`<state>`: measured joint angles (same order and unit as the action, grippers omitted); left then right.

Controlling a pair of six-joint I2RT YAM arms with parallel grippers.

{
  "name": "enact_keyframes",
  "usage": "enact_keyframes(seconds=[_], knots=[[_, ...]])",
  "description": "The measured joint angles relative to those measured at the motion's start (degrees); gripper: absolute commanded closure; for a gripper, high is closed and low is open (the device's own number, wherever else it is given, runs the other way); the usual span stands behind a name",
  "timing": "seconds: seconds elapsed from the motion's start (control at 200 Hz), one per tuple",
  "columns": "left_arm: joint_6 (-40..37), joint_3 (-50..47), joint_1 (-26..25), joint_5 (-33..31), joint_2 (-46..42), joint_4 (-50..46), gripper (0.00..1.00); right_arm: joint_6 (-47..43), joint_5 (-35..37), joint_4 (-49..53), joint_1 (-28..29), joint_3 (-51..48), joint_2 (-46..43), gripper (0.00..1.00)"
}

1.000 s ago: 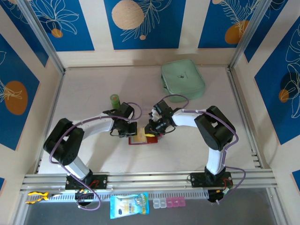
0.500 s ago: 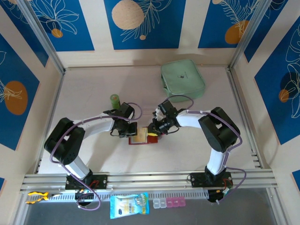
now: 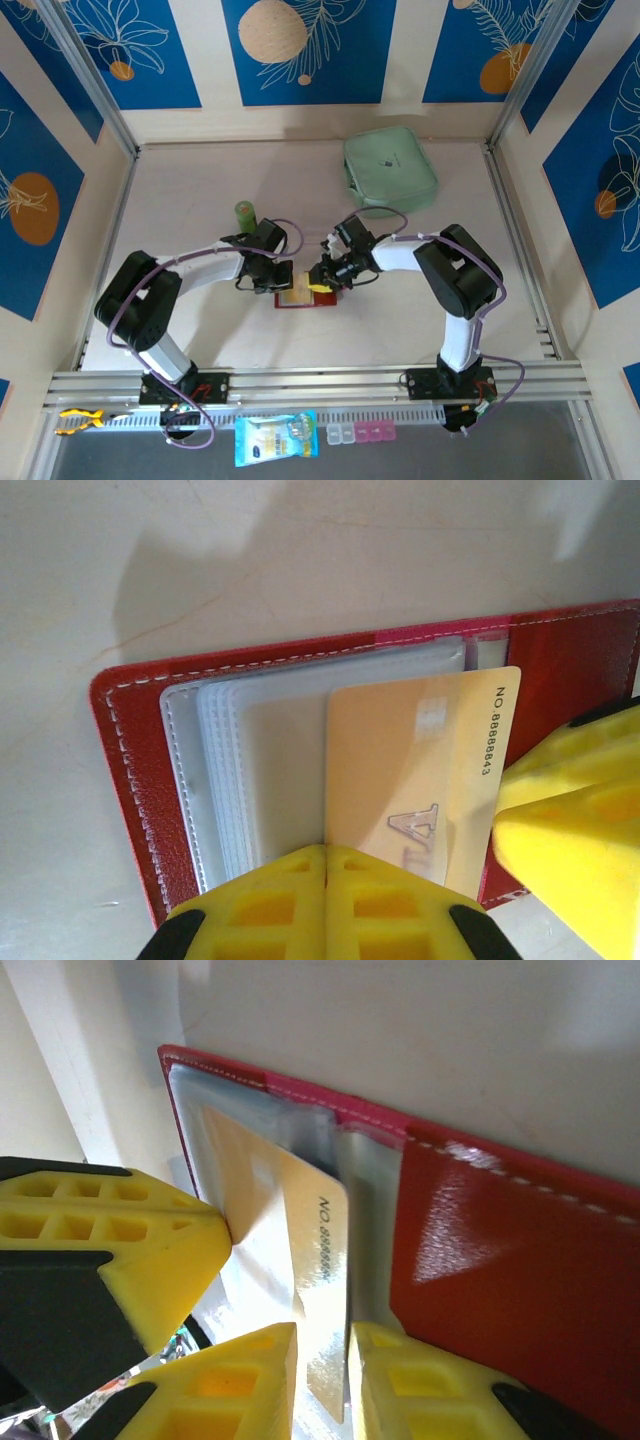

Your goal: Take the credit cards out of the card holder

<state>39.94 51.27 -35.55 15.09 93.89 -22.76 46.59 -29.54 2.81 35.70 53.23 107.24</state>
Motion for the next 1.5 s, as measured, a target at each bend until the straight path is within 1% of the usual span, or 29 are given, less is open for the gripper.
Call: enact_keyframes(seconds=[0.35, 0.555, 0.755, 0.925, 1.03, 1.105, 1.16, 1.331, 1.501], knots=[[0.0, -0.13, 0.02, 0.02, 0.0, 0.24, 1.0, 1.53, -1.14, -1.36, 0.28, 0.0, 0.7, 0.91], [0.0, -0.42, 0.02, 0.31, 0.0, 1.16, 1.0, 0.87, -0.46, -0.98, -0.35, -1.46, -2.21, 0.93], [0.02, -0.59, 0.02, 0.59, 0.0, 1.55, 1.0, -2.16, 1.09, 3.61, -2.36, -2.97, -7.23, 0.94], [0.24, -0.59, 0.02, 1.18, -0.02, 2.25, 1.0, -6.67, 3.91, 11.1, -3.63, -2.75, -11.63, 0.95], [0.63, -0.59, 0.02, 1.36, -0.63, 2.62, 0.98, -11.5, 6.71, 17.57, -4.02, -0.35, -14.23, 0.96], [0.63, -0.59, 0.02, 1.33, -2.12, 2.6, 0.95, -16.5, 9.29, 22.45, -4.02, 2.89, -15.56, 0.97], [0.63, -0.59, 0.02, 1.11, -3.67, 2.58, 0.94, -20.15, 11.23, 25.83, -4.02, 5.68, -16.17, 0.97], [0.42, -0.59, 0.42, -0.74, -8.66, 2.16, 0.89, -35.45, 19.02, 34.58, -3.5, 14.05, -16.61, 0.99], [0.37, -2.36, 2.21, -1.7, -11.72, 2.47, 0.83, -53.42, 25.99, 41.31, -2.64, 21.66, -15.82, 1.0]])
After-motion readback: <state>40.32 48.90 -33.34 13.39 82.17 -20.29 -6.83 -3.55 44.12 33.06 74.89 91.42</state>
